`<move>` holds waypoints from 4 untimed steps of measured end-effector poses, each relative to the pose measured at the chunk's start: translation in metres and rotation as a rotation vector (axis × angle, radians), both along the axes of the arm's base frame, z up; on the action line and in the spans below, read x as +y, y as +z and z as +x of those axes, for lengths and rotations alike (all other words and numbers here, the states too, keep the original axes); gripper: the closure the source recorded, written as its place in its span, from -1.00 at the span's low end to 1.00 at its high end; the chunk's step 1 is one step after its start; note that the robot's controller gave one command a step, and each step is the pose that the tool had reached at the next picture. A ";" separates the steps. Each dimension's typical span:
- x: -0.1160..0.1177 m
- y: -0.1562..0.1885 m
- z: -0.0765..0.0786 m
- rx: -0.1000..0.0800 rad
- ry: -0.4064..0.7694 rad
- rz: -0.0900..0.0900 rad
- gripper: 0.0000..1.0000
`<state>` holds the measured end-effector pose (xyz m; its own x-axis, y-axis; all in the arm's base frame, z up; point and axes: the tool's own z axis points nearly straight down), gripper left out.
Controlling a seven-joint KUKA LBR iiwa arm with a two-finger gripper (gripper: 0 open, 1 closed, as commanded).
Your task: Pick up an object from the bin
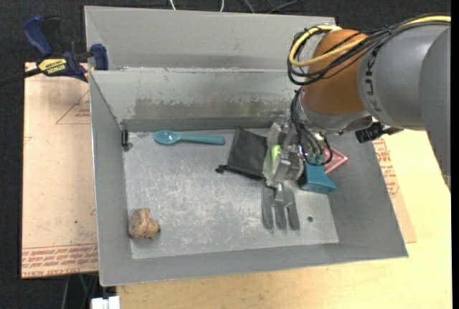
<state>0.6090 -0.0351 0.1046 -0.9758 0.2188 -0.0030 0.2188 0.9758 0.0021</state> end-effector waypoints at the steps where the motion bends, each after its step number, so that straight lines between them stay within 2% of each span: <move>1: 0.003 -0.002 -0.003 0.000 -0.101 0.002 -1.00; 2: -0.007 -0.035 0.019 -0.003 -0.179 0.003 -1.00; 3: -0.015 -0.032 0.032 -0.011 0.125 0.004 1.00; 4: -0.015 -0.032 0.032 -0.011 0.125 0.004 1.00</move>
Offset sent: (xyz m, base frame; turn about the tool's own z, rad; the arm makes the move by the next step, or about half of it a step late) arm 0.0190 -0.0080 -0.0346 0.1810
